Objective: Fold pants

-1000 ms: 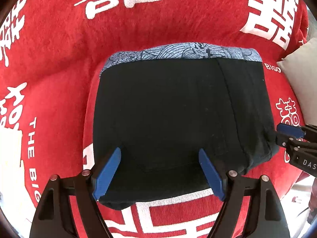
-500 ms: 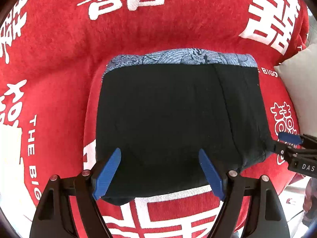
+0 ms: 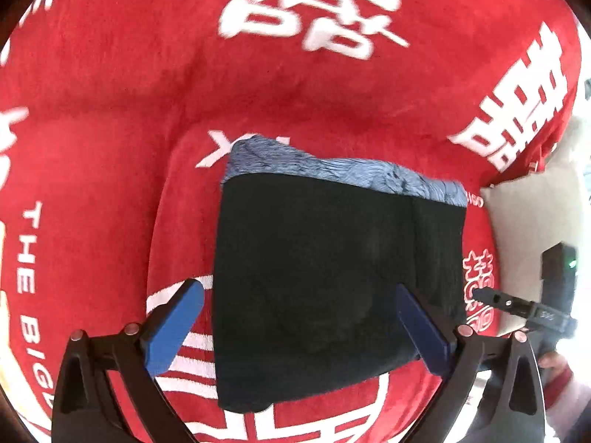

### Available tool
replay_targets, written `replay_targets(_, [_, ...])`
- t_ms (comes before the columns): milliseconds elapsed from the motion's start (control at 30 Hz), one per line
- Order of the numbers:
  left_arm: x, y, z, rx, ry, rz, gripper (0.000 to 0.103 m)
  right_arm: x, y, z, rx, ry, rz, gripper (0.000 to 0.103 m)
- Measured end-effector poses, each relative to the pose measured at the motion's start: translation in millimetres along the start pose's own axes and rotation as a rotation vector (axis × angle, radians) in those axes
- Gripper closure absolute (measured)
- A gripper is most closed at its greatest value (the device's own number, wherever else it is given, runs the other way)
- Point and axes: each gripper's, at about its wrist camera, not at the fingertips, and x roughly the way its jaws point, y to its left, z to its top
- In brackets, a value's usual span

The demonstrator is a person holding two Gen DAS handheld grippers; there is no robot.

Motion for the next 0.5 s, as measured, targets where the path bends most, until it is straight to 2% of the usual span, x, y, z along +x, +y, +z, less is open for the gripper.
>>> replay_targets(33, [2,5,4,-0.009,0.008,-0.021,0.000,2,-4,3,0.000,0.006,0.011,0.023])
replay_targets(167, [14,17,14,0.021,0.018,0.016,0.000,11,-16,16,-0.012,0.039,0.060,0.023])
replay_targets(267, [28,22,20,0.036,0.051,0.003,0.000,20,-25,26,-0.012,0.062,0.112,0.023])
replay_targets(367, [40,29,25,0.053,0.080,-0.045,0.000,27,-28,29,-0.023,0.085,0.171,0.023])
replay_targets(500, [56,36,29,0.075,0.132,-0.144,0.000,40,-29,37,-0.049,0.119,0.247,0.023])
